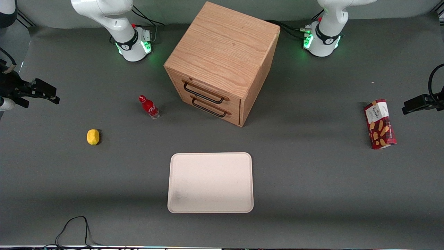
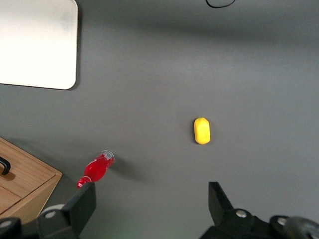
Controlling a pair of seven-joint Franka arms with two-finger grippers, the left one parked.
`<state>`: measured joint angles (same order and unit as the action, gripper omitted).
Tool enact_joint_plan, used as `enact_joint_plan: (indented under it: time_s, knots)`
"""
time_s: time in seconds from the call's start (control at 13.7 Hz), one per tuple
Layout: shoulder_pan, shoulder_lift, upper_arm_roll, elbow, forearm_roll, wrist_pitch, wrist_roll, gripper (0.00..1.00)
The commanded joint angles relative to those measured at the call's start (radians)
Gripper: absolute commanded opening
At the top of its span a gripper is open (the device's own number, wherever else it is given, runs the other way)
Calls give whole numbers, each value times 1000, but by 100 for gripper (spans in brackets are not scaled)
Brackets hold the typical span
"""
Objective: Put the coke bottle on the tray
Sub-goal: 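Move the right gripper out from rest toward the red Coca-Cola bottle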
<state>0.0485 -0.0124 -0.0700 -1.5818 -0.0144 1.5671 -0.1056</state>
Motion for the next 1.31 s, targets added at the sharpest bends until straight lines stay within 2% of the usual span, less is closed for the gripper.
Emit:
enact_joint_plan:
  time_s: [0.0,0.73,0.95,1.24]
  knots:
    - [-4,3,10,16,-15,-7,-25,100]
    - [4,-1,10,-4,-1,-9,-8,100]
    - [42,-7,-1,-21,1,-1,-2,100]
    - [145,-61,-14,-102,2,42,122,100]
